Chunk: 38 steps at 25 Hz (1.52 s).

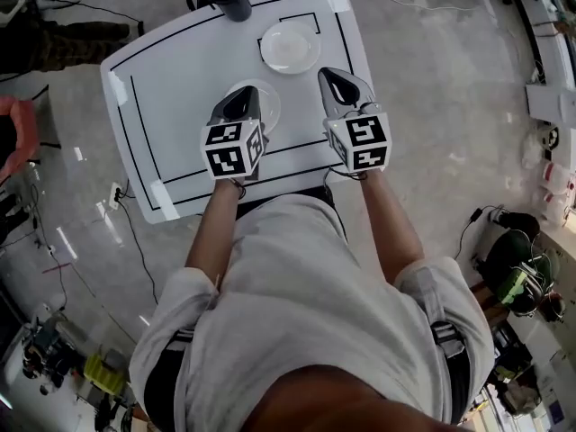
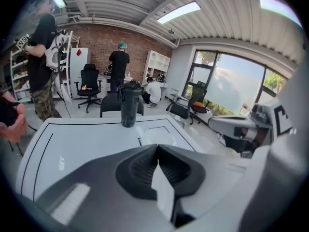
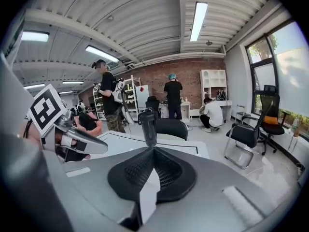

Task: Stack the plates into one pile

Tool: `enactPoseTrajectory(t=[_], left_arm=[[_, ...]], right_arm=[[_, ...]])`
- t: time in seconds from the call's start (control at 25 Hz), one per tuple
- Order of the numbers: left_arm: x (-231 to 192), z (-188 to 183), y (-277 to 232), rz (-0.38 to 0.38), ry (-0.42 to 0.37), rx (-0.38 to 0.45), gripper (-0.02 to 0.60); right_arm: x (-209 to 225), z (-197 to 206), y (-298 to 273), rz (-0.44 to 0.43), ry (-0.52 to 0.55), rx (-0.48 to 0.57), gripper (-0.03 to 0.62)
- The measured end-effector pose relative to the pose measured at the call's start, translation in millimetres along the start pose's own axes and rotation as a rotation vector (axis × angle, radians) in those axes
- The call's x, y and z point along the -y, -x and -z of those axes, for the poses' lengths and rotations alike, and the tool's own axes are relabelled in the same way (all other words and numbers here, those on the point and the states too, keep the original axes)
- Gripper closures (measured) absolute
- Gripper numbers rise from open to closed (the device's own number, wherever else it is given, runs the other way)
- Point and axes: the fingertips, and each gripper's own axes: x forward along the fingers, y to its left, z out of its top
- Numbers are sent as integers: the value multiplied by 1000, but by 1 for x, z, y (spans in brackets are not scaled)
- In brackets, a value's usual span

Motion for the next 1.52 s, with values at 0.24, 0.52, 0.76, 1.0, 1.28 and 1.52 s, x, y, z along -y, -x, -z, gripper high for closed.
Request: enactPoseTrajectory(t=[0.24, 0.52, 0.76, 1.0, 1.28, 1.52], left_arm=[[9, -1, -38, -46, 17, -28, 578], [11, -2, -69, -60, 24, -56, 578], [1, -2, -98, -67, 17, -90, 578], [-18, -1, -125, -94, 23, -124, 578], [-30, 6, -147, -109, 9, -175, 578], [-41, 9, -162, -106, -43, -220, 578]], right_arm=[[23, 19, -26, -55, -31, -24, 594], [35, 40, -51, -82, -45, -76, 594], [50, 50, -77, -84, -58, -115, 594], [51, 60, -100, -117, -41, -161, 594], [55, 77, -119, -123, -46, -208, 594], [66, 92, -131, -95, -61, -244, 592]])
